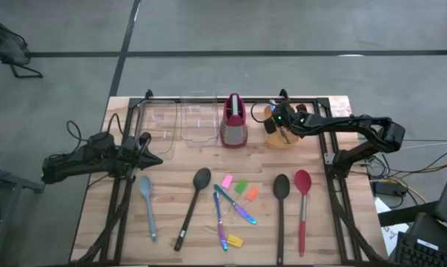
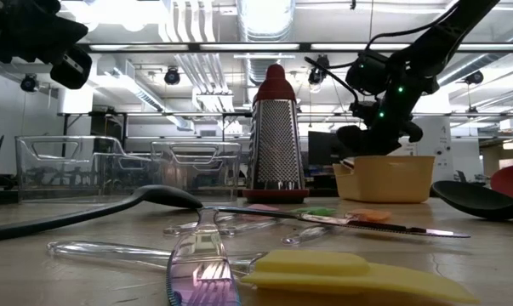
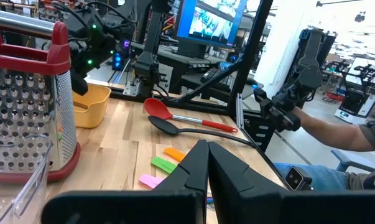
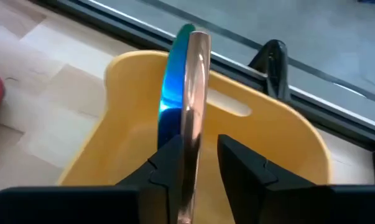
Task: Pick & Place Kitchen Items
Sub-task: Put the bronze knife into the yellow bin, then put the top blue knife into the yellow bin
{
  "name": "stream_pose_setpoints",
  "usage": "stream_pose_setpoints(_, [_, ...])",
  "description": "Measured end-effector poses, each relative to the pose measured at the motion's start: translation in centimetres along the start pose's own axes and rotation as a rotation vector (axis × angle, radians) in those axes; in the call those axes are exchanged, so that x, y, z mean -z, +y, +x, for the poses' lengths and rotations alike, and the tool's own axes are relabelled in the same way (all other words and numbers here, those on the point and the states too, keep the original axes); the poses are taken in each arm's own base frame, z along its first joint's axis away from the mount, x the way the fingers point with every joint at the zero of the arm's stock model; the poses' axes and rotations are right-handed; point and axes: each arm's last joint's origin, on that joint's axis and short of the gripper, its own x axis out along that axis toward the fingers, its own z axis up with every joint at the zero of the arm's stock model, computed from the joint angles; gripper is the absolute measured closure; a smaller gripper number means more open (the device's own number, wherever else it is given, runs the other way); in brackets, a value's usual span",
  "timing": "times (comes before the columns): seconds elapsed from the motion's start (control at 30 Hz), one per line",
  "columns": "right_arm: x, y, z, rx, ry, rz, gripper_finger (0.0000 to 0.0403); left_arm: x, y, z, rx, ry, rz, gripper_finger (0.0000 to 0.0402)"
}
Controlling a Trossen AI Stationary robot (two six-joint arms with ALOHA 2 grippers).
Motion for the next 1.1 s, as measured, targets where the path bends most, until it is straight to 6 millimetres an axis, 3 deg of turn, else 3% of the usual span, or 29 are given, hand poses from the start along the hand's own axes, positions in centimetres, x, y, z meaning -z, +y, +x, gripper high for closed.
stream_pose_setpoints(0.3, [0.3,0.5,-0.1,-0.142,0.064,-0.009,0.0292,0.0,0.0,0.0,0.000,0.000,0.000,0.0390])
stream_pose_setpoints(0.57, [0.2,1.1,-1.5,-0.270,0.064,-0.059,0.0319,0.0,0.0,0.0,0.000,0.000,0.000,0.0390])
stream_pose_setpoints(0.87, [0.0,1.8,-5.2,-0.381,0.002,-0.072,0.0332,0.0,0.0,0.0,0.000,0.000,0.000,0.0390])
stream_pose_setpoints(1.1, [1.9,5.4,-8.4,-0.580,-0.028,-0.182,0.0310,0.0,0.0,0.0,0.000,0.000,0.000,0.0390])
